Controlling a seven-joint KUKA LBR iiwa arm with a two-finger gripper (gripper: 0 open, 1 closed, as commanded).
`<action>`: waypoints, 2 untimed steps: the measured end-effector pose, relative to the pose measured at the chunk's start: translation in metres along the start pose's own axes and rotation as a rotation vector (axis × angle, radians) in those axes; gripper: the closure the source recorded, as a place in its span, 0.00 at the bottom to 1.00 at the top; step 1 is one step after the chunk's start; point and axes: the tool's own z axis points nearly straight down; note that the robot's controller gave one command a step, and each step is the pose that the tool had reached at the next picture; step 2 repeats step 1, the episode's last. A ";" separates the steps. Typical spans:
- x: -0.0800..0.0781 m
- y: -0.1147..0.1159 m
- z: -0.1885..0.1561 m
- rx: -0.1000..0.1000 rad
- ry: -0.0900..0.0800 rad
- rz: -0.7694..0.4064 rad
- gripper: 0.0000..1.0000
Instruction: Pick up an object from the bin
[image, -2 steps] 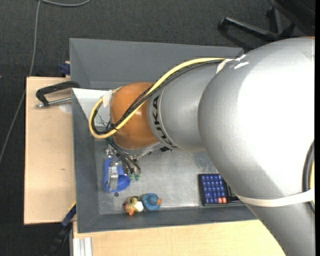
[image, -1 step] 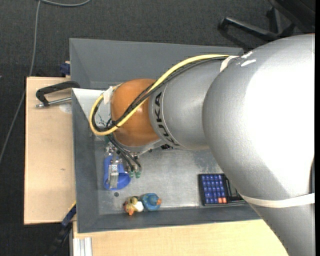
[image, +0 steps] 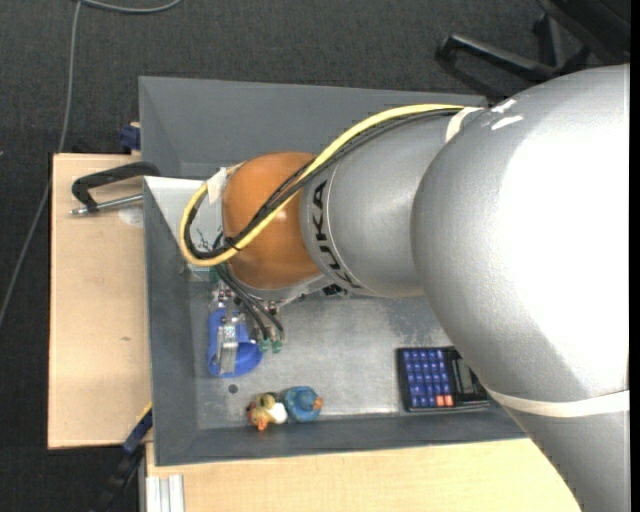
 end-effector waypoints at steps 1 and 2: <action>0.000 0.000 -0.007 -0.001 -0.001 0.000 1.00; 0.000 0.000 -0.007 -0.001 -0.001 0.000 1.00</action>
Offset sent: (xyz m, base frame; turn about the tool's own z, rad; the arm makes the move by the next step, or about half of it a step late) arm 0.0000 0.0000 0.0714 0.0000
